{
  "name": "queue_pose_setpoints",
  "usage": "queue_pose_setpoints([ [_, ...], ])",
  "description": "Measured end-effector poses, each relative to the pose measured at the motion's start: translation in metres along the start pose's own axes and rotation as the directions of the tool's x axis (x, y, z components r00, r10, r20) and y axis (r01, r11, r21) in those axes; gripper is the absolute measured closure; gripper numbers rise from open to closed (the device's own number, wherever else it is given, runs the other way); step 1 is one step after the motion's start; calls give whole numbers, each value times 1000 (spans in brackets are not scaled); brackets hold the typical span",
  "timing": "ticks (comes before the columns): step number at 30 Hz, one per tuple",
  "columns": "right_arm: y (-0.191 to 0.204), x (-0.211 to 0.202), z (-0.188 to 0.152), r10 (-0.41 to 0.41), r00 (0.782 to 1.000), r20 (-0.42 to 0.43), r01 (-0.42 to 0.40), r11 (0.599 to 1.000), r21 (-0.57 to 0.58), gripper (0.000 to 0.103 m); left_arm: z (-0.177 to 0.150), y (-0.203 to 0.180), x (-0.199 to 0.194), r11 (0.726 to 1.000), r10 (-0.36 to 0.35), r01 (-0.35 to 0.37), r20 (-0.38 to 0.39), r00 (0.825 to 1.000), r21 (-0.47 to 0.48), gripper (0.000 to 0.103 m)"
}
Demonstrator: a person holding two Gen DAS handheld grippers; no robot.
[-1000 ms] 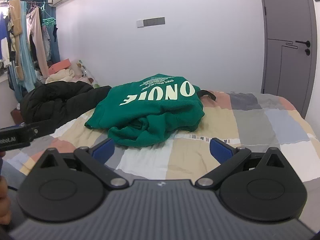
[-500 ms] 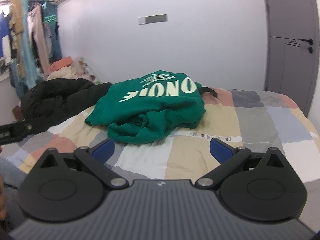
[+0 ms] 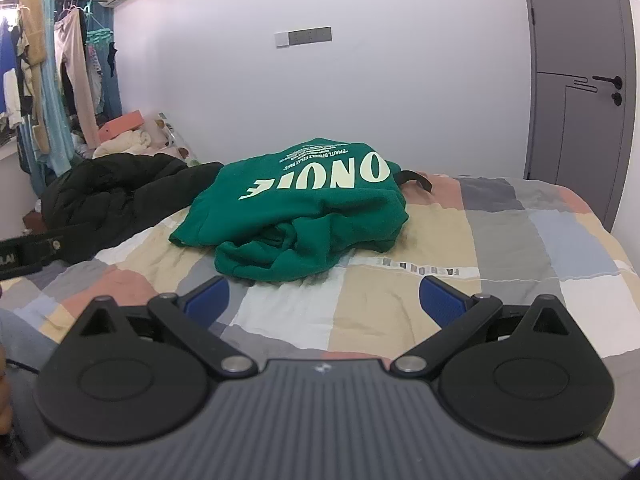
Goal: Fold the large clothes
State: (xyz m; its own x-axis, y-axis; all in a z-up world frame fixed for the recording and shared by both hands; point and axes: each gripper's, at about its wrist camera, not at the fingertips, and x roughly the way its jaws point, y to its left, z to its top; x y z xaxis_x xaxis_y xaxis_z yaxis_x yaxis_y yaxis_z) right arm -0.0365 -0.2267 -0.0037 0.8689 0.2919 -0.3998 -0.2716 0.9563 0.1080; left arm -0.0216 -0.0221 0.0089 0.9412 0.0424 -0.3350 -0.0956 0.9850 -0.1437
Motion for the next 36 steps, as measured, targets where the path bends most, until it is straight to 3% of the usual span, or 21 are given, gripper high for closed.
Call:
queue_pose_setpoints([
  [25,-8,16,5,13,1000,-28,-11,999,51,0,1,6,31,1000,-8,8,-32,999,9,0],
  [31,-14,40,20,48,999,-17,-46,994,104,0,20,16,65,1000,-9,10,-37,999,20,0],
  [36,-20,77,45,43,998,-37,-37,990,134,0,41,31,120,1000,-7,8,-89,996,15,0],
])
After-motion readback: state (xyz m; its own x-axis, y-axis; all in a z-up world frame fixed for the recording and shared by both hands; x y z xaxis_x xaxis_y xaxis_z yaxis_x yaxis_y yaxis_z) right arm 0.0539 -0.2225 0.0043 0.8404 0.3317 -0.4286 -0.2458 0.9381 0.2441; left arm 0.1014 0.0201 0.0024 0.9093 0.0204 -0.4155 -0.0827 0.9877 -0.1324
